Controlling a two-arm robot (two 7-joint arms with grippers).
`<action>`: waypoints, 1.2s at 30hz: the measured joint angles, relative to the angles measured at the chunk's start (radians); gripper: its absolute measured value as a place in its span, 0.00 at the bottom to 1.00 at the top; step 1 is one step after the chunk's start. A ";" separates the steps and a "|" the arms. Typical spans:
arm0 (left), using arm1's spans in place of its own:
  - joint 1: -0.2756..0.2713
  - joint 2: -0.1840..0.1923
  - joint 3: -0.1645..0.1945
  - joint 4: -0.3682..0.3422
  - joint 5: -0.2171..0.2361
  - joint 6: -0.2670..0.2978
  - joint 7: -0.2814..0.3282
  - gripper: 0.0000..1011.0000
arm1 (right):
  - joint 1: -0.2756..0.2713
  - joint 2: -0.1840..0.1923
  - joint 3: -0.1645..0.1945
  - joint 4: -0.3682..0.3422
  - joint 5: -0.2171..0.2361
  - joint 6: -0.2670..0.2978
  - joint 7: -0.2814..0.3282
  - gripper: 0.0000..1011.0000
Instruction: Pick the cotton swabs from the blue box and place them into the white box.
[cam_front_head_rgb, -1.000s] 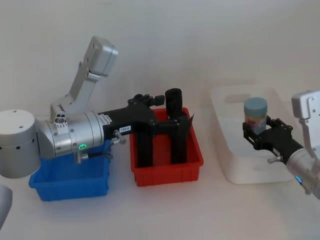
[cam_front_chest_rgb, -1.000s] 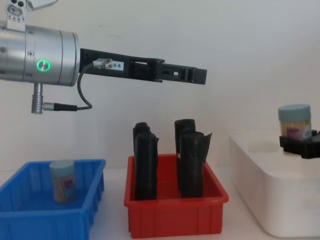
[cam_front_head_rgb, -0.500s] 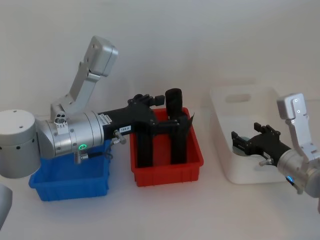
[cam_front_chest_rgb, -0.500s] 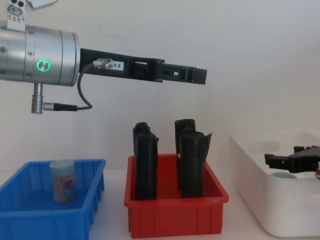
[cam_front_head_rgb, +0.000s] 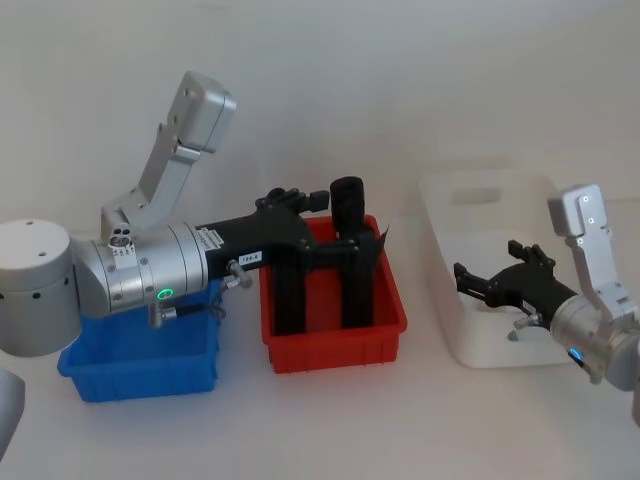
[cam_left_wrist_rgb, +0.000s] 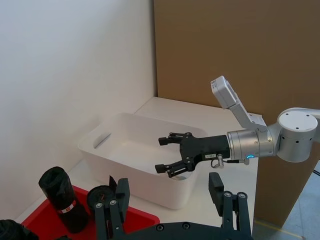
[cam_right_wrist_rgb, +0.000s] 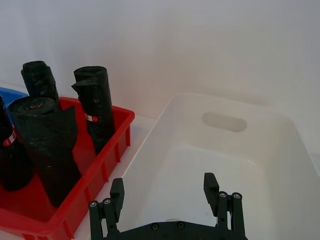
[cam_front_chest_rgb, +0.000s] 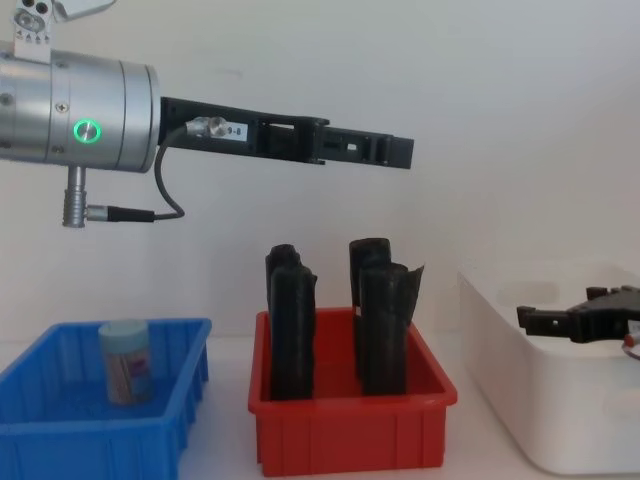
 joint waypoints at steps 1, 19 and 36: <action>0.000 0.000 0.000 0.000 0.000 0.000 0.000 0.99 | 0.000 0.000 0.000 -0.001 0.000 -0.007 0.000 0.99; 0.000 0.000 0.000 0.000 0.000 0.000 0.000 0.99 | -0.036 0.013 0.007 -0.080 0.002 -0.086 -0.029 0.99; 0.028 0.002 0.010 -0.010 0.012 -0.034 0.063 0.99 | -0.085 0.025 0.006 -0.145 0.019 -0.093 -0.054 0.99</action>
